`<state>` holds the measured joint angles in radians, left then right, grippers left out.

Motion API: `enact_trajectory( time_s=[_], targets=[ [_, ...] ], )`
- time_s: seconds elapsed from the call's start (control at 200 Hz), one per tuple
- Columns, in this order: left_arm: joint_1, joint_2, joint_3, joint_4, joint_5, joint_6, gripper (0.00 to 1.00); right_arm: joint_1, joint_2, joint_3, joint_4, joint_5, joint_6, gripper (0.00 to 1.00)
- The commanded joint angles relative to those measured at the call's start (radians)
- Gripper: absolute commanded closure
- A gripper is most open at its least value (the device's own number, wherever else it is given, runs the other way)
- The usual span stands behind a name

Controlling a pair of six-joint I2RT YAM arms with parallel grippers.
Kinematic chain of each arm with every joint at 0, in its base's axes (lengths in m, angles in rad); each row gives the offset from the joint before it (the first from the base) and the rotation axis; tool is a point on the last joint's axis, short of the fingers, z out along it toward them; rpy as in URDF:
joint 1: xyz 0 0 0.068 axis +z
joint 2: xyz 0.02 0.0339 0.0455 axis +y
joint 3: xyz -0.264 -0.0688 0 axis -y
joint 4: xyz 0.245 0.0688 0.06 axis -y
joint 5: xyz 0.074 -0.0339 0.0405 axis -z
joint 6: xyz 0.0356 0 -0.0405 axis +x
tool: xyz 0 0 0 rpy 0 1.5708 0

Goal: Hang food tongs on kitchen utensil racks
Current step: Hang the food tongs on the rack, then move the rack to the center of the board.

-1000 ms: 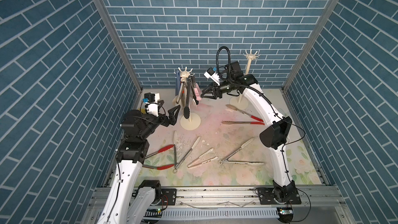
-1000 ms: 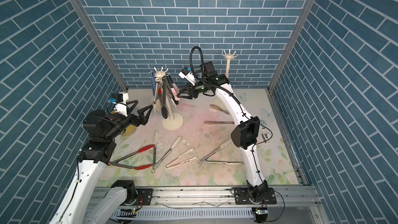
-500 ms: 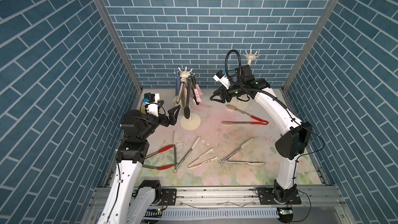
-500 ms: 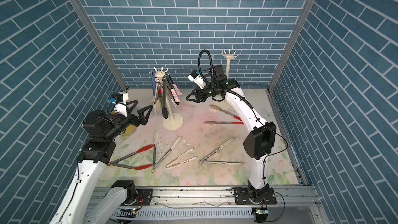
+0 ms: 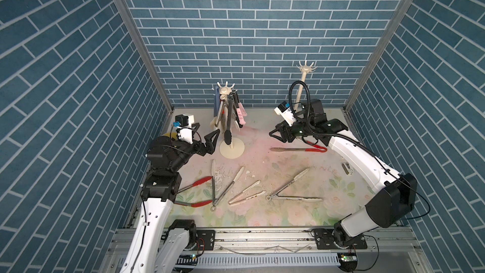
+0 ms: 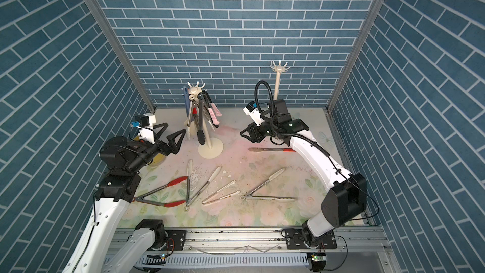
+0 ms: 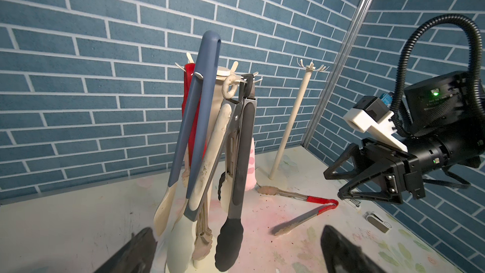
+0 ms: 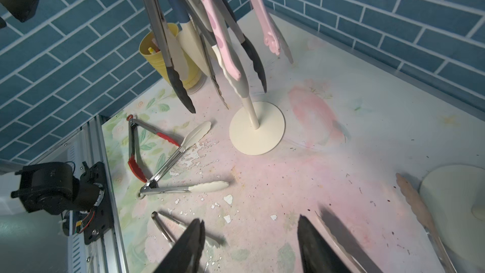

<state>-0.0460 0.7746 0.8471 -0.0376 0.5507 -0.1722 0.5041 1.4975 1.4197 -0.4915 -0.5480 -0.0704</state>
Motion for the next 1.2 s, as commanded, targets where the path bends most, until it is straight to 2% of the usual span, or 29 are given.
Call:
enact_trajectory(
  time_s=[0.0, 0.35, 0.695, 0.91, 1.195],
  targets=[
    [0.003, -0.016, -0.014, 0.049, 0.04, -0.012, 0.01, -0.016, -0.083, -0.069, 0.097, 0.056, 0.049, 0.42],
    [-0.002, -0.031, -0.043, 0.14, 0.133, -0.048, 0.01, -0.104, -0.309, -0.348, 0.216, 0.127, 0.144, 0.42],
    [-0.044, -0.049, -0.068, 0.211, 0.187, -0.065, 0.01, -0.204, -0.463, -0.52, 0.186, 0.172, 0.222, 0.42],
    [-0.085, -0.037, -0.066, 0.213, 0.207, -0.057, 0.01, -0.276, -0.479, -0.572, 0.119, 0.21, 0.281, 0.42],
    [-0.156, -0.029, -0.062, 0.184, 0.199, -0.023, 0.01, -0.341, -0.404, -0.599, 0.092, 0.226, 0.393, 0.43]
  ],
)
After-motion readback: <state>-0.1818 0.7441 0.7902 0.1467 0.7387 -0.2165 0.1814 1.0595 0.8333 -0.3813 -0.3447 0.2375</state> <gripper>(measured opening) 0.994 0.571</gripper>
